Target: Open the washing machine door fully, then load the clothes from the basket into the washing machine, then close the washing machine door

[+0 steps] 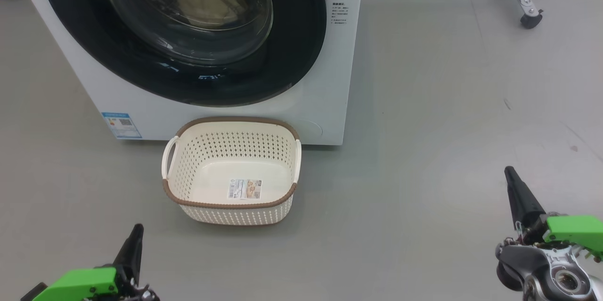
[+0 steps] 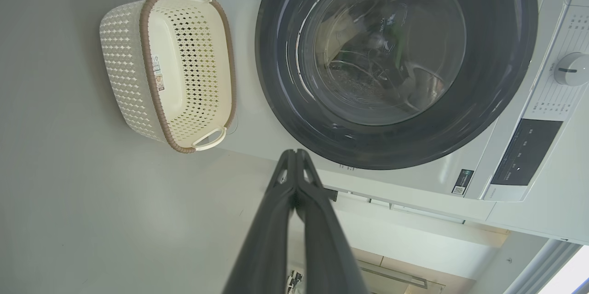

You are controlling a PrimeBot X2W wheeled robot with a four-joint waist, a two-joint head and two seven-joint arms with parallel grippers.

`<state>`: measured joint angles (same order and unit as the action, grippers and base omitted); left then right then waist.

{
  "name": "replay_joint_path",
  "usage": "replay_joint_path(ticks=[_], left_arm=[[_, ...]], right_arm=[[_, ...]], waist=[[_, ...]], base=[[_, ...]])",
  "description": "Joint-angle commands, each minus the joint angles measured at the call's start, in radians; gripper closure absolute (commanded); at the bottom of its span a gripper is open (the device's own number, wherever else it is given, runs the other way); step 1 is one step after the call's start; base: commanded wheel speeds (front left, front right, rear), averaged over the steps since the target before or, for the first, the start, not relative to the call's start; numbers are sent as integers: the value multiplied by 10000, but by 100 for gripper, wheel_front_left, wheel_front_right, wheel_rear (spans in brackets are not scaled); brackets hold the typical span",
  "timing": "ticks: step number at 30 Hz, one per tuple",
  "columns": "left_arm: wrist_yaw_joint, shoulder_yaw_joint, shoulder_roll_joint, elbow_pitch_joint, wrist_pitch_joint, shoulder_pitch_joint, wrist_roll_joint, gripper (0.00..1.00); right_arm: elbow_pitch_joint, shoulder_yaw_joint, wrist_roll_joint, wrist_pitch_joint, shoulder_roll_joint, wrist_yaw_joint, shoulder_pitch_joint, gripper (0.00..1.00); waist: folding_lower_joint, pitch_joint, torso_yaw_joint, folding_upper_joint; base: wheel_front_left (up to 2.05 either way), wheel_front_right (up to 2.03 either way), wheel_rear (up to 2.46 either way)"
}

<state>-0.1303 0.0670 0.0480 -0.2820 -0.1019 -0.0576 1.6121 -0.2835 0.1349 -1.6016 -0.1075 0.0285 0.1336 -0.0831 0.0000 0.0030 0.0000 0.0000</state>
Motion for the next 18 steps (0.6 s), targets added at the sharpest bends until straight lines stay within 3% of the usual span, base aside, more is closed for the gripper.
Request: replay_joint_path(ticks=[1, 18], left_arm=[[-4, 389, 84, 369, -49, -498, 30, 100], [-4, 409, 70, 369, -66, -500, 13, 100]], right_arm=[[387, -211, -71, -57, 217, -29, -249, 100], [387, -212, -71, -57, 217, -29, -248, 100]], waist=[[0, 1, 0, 0], [0, 1, 0, 0]], base=[[0, 0, 0], [0, 0, 0]])
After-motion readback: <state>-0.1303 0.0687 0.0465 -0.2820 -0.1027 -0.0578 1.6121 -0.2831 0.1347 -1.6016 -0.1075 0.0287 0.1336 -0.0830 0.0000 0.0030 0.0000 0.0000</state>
